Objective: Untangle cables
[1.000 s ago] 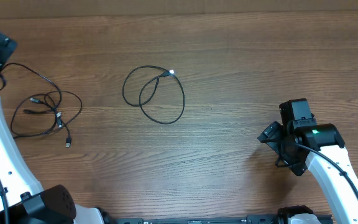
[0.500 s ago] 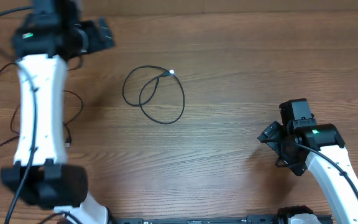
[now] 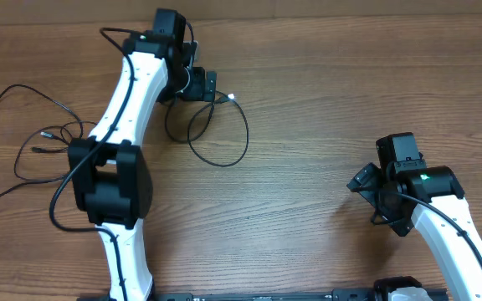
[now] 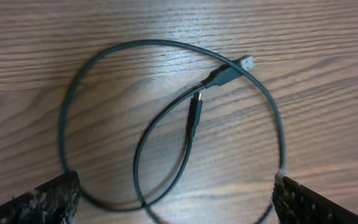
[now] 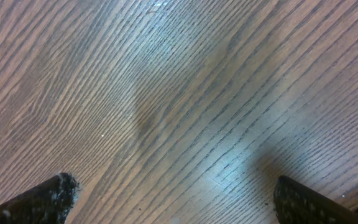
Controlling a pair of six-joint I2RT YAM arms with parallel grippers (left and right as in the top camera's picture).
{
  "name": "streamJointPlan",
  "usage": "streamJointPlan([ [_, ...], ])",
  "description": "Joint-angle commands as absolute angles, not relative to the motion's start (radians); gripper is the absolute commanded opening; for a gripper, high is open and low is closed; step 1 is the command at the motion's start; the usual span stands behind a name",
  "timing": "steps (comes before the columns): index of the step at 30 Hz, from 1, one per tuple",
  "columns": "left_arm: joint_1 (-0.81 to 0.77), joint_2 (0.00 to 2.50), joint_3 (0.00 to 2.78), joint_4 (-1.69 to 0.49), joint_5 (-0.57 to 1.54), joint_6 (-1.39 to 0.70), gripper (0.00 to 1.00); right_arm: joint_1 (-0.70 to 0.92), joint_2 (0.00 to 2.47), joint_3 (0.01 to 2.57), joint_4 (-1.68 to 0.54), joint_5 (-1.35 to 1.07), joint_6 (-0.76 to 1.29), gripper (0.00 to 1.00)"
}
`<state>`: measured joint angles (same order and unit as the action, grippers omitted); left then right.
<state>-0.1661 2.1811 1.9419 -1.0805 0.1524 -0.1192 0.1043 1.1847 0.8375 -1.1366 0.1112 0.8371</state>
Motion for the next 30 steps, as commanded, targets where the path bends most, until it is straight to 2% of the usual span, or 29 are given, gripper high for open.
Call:
streamJointPlan([
  [1,-0.177,2.230,1.946,-1.071,0.123,-0.096,0.98,0.100,1.173,0.850,-1.131,0.119,0.833,1.00],
  [11,-0.187,2.312,1.945,-1.076,0.056,-0.096,0.93,0.100,1.173,0.850,-1.123,0.119,0.833,1.00],
  [30,-0.238,2.334,1.844,-1.039,-0.037,-0.089,0.94,0.100,1.173,0.850,-1.125,0.120,0.833,1.00],
])
